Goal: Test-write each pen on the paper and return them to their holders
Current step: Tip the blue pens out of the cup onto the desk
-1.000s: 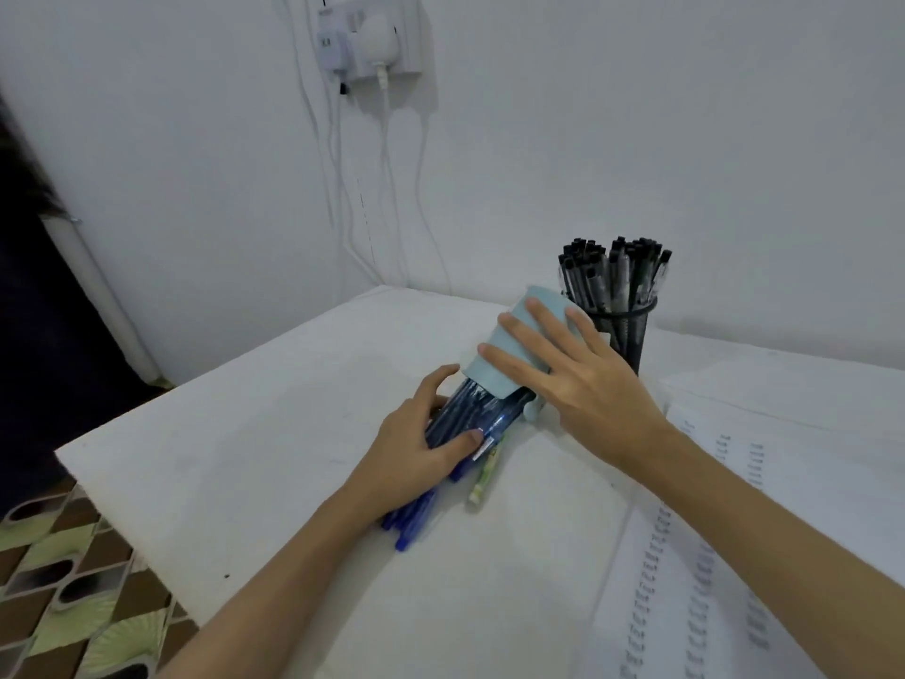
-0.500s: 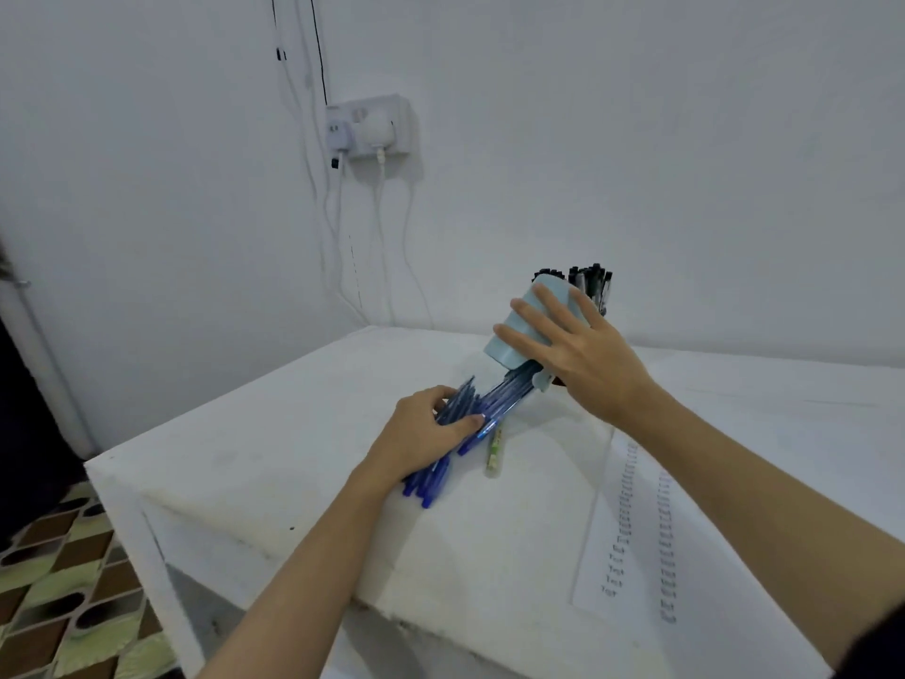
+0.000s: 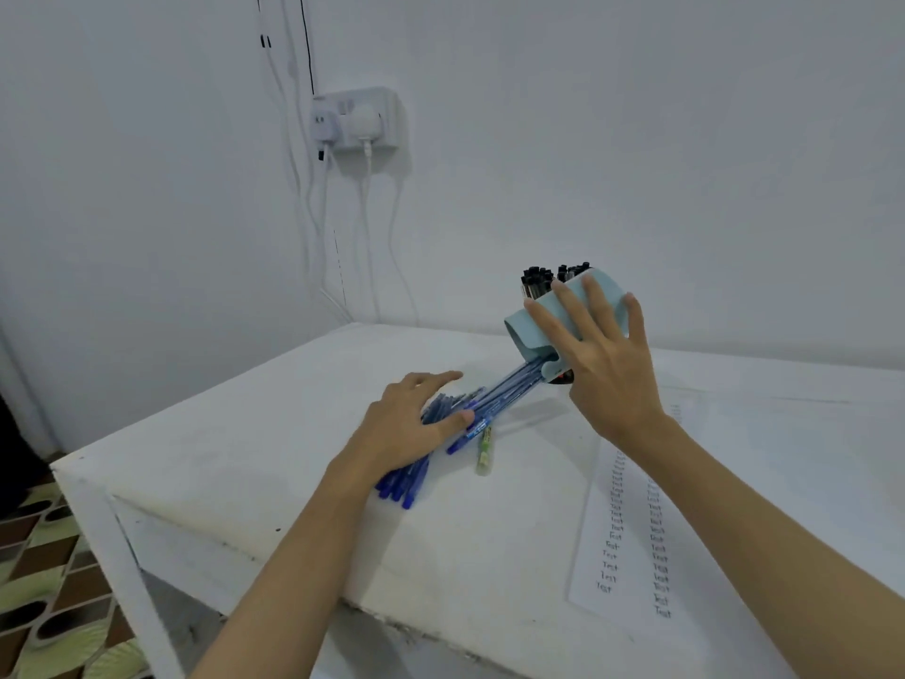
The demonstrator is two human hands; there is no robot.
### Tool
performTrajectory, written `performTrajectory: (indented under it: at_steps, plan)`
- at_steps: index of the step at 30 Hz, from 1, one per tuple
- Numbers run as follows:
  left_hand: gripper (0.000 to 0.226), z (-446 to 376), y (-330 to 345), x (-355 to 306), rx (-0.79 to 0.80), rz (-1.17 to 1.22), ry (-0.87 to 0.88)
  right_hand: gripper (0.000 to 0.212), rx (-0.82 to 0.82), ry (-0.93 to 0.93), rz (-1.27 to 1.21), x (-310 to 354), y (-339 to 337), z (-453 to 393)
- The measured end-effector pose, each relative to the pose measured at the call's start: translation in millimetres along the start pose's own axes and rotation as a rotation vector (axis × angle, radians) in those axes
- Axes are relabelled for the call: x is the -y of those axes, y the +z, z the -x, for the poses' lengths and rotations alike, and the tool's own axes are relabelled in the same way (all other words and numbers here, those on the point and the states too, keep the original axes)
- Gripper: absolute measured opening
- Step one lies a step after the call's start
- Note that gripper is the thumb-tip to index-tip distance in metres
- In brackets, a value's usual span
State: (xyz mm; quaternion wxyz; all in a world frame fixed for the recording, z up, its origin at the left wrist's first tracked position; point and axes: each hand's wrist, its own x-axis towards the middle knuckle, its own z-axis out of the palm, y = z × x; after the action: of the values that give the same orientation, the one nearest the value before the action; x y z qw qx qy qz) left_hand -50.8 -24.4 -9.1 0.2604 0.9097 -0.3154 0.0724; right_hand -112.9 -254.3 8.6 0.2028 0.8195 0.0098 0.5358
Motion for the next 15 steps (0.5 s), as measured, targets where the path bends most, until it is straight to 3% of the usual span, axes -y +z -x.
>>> performTrajectory:
  at_steps: [3, 8, 15]
  plan:
    - [0.045, -0.8, 3.7, -4.5, 0.075, 0.07, 0.109, 0.082, 0.0, 0.018, 0.0, 2.0, 3.8, 7.2]
    - [0.03, -3.5, -0.1, -0.1, 0.076, 0.239, 0.037, 0.075, -0.007, 0.118, -0.02, -9.7, -0.4, 6.8]
    - [0.043, -2.1, 5.5, -3.3, 0.109, 0.099, 0.121, 0.08, -0.015, 0.308, -0.176, 1.8, -5.7, -4.9]
